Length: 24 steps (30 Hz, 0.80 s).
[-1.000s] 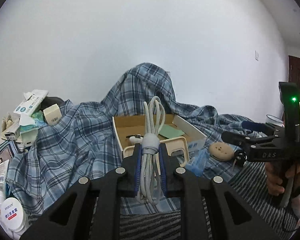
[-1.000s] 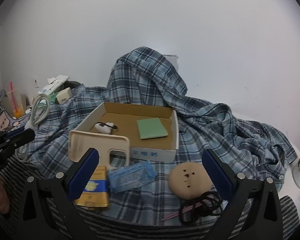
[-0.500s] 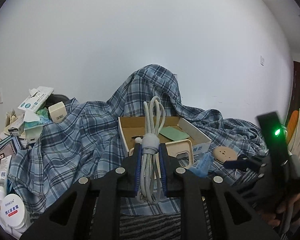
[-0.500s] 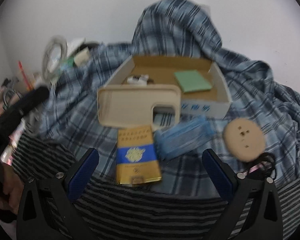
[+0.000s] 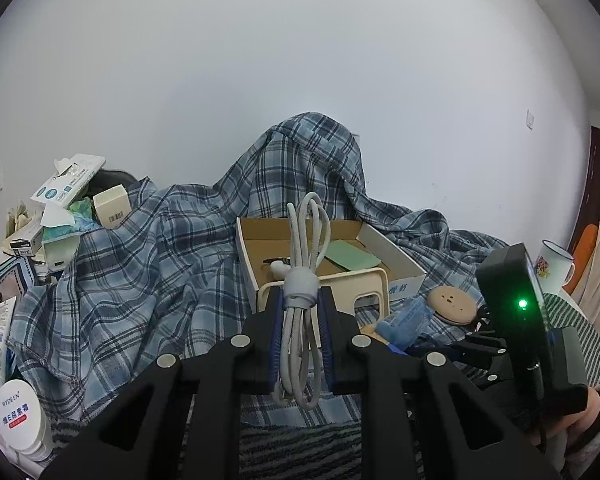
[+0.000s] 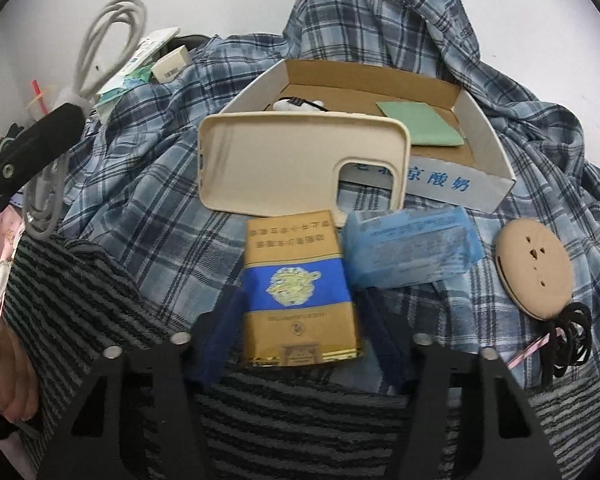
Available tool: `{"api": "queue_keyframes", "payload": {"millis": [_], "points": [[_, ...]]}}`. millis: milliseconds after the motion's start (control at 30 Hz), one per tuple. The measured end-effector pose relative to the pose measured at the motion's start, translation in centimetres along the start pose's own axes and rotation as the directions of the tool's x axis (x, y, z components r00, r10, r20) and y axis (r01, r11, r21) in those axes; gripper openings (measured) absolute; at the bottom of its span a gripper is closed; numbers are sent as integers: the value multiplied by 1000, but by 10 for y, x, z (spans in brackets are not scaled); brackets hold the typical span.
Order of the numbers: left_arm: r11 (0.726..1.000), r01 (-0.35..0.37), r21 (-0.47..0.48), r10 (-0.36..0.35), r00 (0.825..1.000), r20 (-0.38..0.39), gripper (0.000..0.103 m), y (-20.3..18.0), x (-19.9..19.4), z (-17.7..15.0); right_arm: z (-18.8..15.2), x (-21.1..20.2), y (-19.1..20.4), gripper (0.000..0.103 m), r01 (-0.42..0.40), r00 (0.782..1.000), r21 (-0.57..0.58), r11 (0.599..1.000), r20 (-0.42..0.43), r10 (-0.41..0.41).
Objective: Organize soft objects
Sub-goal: 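Grasp the gold-and-blue cigarette pack with the right gripper while the left holds the cable, then carry the cable and the cigarette pack over the cardboard box with both grippers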
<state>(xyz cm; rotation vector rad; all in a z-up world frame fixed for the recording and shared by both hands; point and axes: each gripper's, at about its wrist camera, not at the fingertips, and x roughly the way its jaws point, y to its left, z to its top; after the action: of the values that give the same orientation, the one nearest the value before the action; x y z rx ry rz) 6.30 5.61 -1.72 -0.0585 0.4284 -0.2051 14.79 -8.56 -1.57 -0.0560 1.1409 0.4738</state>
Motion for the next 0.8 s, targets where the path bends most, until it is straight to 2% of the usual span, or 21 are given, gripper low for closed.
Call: {"api": "queue_keyframes", "payload": {"millis": [167, 267, 367, 500, 567, 800], "points": [[1000, -1, -7, 1, 1000, -1, 18, 3, 0, 0, -1, -7, 5, 53, 18, 999, -17, 1000, 43, -17], [1000, -1, -1, 1, 1000, 8, 18, 0, -1, 0, -4, -25, 5, 53, 28, 990, -13, 1000, 139, -26], [1000, -2, 5, 2, 1000, 6, 18, -1, -1, -1, -11, -51, 3, 54, 23, 962, -1, 1000, 272, -22], [1000, -3, 5, 3, 1000, 8, 18, -1, -1, 0, -21, -81, 3, 55, 52, 905, 25, 998, 422, -57], [1000, -4, 6, 3, 1000, 10, 18, -1, -1, 0, -22, -87, 5, 55, 65, 891, 22, 998, 449, -68], [1000, -10, 11, 10, 1000, 19, 18, -2, -4, 0, -24, -88, 6, 56, 64, 884, 12, 998, 464, -63]]}}
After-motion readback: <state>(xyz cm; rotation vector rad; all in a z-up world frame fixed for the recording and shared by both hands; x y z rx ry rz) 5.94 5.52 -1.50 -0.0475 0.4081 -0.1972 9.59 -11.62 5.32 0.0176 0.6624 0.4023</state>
